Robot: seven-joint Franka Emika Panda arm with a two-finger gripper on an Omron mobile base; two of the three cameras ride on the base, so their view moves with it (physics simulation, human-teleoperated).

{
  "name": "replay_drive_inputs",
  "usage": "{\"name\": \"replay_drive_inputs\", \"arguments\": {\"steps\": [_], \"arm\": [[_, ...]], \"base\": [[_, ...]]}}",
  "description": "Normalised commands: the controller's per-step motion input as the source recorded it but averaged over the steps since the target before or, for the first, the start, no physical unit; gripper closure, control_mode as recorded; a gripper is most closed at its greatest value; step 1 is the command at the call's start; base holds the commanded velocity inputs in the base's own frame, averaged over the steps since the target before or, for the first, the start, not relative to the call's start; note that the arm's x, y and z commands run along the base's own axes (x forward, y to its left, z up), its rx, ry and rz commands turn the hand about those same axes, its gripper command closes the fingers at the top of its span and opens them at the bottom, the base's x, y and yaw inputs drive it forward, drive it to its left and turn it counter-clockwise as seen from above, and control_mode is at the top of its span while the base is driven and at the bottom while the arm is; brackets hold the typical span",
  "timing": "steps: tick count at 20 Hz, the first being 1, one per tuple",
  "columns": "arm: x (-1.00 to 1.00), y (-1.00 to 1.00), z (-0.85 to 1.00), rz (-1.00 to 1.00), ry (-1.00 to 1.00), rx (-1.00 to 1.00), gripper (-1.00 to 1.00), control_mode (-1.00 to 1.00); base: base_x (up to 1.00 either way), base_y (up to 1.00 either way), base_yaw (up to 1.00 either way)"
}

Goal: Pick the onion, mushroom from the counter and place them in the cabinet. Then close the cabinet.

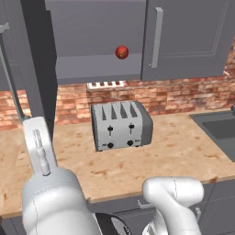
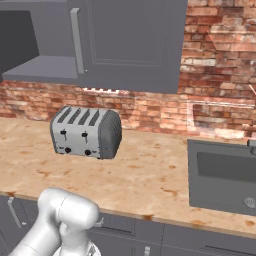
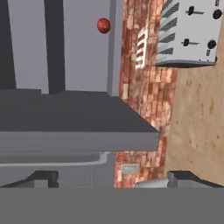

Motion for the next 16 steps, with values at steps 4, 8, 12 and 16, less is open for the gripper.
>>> {"name": "replay_drive_inputs", "arguments": {"steps": [4, 8, 12, 16], "arm": [[0.96, 0.54, -0.16, -0.09, -0.03, 0.0, -1.0, -1.0], [0.98, 0.55, -0.33, -0.08, 0.0, 0.0, -1.0, -1.0], [0.94, 0.48, -0.23, -0.08, -0.01, 0.0, -1.0, -1.0], [0.91, 0.5, -0.13, -0.09, -0.02, 0.0, -1.0, -1.0]], "base": [[0.0, 0.0, 0.0], [0.0, 0.0, 0.0], [0.0, 0.0, 0.0], [0.0, 0.0, 0.0]]}}
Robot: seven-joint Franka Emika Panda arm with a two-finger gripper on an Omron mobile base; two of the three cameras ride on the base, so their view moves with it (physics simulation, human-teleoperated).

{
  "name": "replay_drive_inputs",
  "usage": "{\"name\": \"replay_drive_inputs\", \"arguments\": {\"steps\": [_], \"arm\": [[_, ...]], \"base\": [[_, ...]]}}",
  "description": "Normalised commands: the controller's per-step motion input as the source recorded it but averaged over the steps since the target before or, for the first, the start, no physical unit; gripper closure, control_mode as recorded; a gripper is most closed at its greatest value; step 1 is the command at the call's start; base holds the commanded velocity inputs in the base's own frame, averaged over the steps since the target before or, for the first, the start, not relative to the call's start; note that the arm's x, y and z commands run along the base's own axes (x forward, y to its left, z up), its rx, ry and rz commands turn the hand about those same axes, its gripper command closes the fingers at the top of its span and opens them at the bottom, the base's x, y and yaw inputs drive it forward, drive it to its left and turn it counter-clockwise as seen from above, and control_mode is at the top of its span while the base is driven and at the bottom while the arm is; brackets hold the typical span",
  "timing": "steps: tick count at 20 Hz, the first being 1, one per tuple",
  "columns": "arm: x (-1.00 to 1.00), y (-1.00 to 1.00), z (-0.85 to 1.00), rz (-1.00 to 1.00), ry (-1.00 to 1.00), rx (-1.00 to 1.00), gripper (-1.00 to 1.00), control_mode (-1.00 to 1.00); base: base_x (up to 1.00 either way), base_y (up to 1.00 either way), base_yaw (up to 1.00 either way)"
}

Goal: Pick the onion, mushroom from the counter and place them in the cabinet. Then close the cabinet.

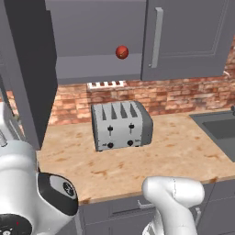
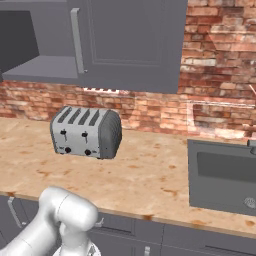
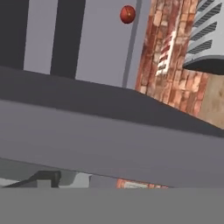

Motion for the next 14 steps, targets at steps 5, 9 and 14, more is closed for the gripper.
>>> {"name": "replay_drive_inputs", "arguments": {"steps": [5, 9, 14], "arm": [[0.54, 0.52, -0.1, -0.1, -0.12, -0.02, -1.0, -1.0], [0.01, 0.01, 0.41, -0.29, -0.33, -0.04, -1.0, -1.0], [0.0, -0.26, 0.24, -0.39, -0.2, 0.0, -1.0, -1.0]], "base": [[0.0, 0.0, 0.0], [0.0, 0.0, 0.0], [0.0, 0.0, 0.0]]}}
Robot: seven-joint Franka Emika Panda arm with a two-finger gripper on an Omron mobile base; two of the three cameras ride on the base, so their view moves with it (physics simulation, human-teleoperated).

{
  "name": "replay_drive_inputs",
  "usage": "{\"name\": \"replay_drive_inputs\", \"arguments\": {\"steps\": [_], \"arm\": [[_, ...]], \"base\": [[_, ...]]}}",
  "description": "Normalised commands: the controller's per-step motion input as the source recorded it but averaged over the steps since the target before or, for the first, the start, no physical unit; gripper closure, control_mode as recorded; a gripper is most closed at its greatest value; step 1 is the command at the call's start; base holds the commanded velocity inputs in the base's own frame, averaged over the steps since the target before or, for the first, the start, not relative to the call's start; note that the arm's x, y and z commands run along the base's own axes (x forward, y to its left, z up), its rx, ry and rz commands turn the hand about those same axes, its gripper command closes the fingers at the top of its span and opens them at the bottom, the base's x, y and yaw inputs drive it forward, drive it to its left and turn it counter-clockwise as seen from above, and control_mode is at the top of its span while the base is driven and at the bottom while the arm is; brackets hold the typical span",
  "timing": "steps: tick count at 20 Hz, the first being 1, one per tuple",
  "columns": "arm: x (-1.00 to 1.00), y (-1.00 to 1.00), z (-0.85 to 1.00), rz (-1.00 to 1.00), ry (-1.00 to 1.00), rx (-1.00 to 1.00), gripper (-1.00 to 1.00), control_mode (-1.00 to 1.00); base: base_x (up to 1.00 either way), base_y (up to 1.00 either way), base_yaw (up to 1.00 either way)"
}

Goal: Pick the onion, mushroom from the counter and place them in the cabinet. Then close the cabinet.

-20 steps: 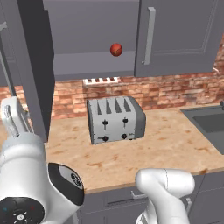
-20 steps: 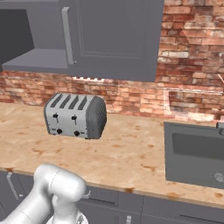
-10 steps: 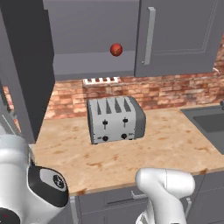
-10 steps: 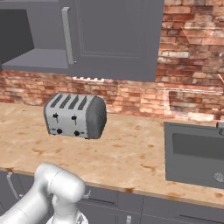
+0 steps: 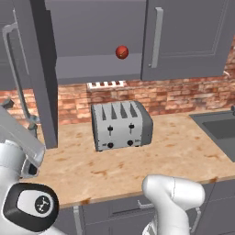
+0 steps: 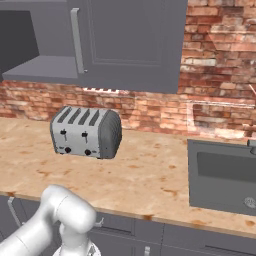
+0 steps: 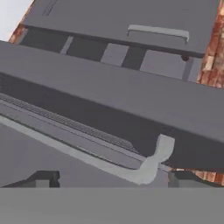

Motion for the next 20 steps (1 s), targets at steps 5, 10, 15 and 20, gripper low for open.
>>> {"name": "replay_drive_inputs", "arguments": {"steps": [5, 10, 15, 20], "arm": [[0.0, -0.65, 0.22, -0.31, -0.06, 0.0, -1.0, -1.0], [0.0, -1.0, 0.17, -0.23, 0.0, 0.02, -1.0, -1.0], [0.12, -1.0, 0.13, -0.18, 0.0, 0.05, -1.0, -1.0], [0.54, -1.0, 0.14, -0.11, 0.0, 0.04, -1.0, -1.0]], "base": [[0.0, 0.0, 0.0], [0.0, 0.0, 0.0], [0.0, 0.0, 0.0], [0.0, 0.0, 0.0]]}}
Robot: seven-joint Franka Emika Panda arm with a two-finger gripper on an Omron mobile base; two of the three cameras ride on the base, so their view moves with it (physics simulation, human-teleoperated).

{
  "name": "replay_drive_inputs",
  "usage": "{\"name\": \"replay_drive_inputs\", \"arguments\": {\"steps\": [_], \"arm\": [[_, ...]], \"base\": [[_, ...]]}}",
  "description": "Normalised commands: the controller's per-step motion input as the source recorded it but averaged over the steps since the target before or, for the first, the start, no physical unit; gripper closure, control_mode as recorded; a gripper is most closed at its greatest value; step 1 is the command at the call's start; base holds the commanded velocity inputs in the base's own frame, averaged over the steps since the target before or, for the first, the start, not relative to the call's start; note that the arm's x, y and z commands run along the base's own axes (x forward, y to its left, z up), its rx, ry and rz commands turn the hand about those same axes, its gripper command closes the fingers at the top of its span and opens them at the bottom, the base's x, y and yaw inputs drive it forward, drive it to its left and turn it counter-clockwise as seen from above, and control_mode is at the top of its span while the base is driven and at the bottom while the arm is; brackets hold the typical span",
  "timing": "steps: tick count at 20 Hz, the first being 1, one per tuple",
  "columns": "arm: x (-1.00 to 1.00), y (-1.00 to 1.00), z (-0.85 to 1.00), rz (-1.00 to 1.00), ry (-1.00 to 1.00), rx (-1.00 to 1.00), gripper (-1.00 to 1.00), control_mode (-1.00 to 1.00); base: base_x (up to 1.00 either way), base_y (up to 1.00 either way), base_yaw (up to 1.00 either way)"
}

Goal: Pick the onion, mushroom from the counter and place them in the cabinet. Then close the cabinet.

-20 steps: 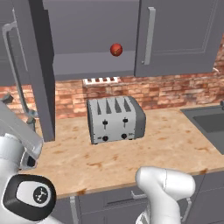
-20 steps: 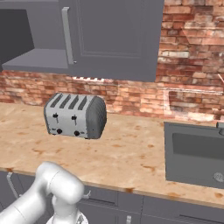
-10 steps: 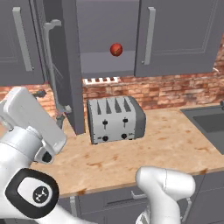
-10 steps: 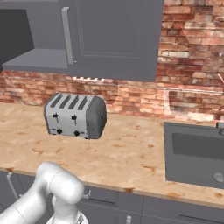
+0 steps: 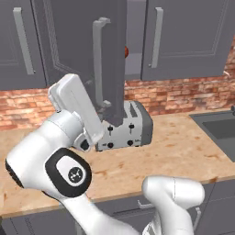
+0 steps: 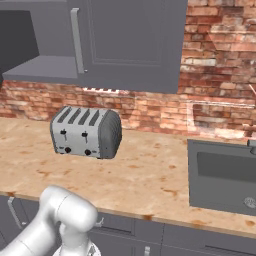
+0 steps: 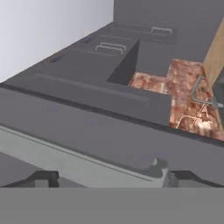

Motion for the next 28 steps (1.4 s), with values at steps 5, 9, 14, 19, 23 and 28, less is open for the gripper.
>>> {"name": "replay_drive_inputs", "arguments": {"steps": [5, 9, 14, 19, 23, 28], "arm": [[0.87, -1.0, 0.1, -0.07, 0.03, 0.07, -1.0, -1.0], [1.0, -1.0, 0.07, -0.05, 0.02, 0.09, -1.0, -1.0], [1.0, -1.0, 0.07, -0.03, 0.03, 0.1, -1.0, -1.0], [1.0, -1.0, 0.05, 0.0, 0.03, 0.1, -1.0, -1.0], [1.0, -1.0, 0.06, 0.03, 0.0, 0.07, -1.0, -1.0], [1.0, -1.0, 0.02, 0.07, 0.0, 0.08, -1.0, -1.0]], "base": [[0.0, 0.0, 0.0], [0.0, 0.0, 0.0], [0.0, 0.0, 0.0], [0.0, 0.0, 0.0], [0.0, 0.0, 0.0], [0.0, 0.0, 0.0]]}}
